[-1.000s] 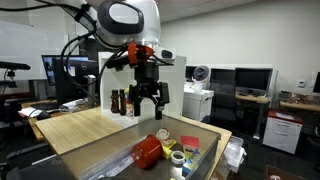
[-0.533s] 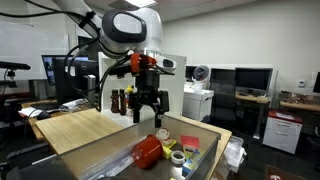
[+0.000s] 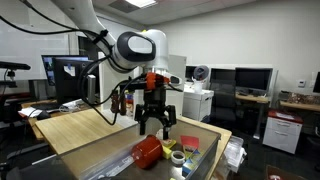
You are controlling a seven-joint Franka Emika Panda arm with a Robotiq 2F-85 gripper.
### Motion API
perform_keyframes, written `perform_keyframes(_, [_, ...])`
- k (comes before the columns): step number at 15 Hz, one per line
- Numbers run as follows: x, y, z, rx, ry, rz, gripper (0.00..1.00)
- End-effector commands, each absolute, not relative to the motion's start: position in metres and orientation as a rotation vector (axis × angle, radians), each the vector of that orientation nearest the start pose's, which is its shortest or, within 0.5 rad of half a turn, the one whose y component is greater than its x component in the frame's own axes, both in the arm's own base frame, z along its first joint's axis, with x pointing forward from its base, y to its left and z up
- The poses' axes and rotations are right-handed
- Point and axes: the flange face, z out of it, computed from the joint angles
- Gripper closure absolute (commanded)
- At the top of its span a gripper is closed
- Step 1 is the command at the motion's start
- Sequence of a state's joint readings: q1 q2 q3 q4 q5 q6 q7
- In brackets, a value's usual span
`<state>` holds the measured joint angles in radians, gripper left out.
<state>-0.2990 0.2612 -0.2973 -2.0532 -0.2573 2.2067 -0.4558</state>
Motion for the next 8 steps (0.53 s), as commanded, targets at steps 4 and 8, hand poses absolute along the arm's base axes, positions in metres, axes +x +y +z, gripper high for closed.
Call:
perform_keyframes(4, [0.504,-0.316,0.284,-3.282,-0.317,0.402,0.00])
perform_keyframes(8, [0.510,-0.313,0.260,-3.169,-0.363,0.449,0.00])
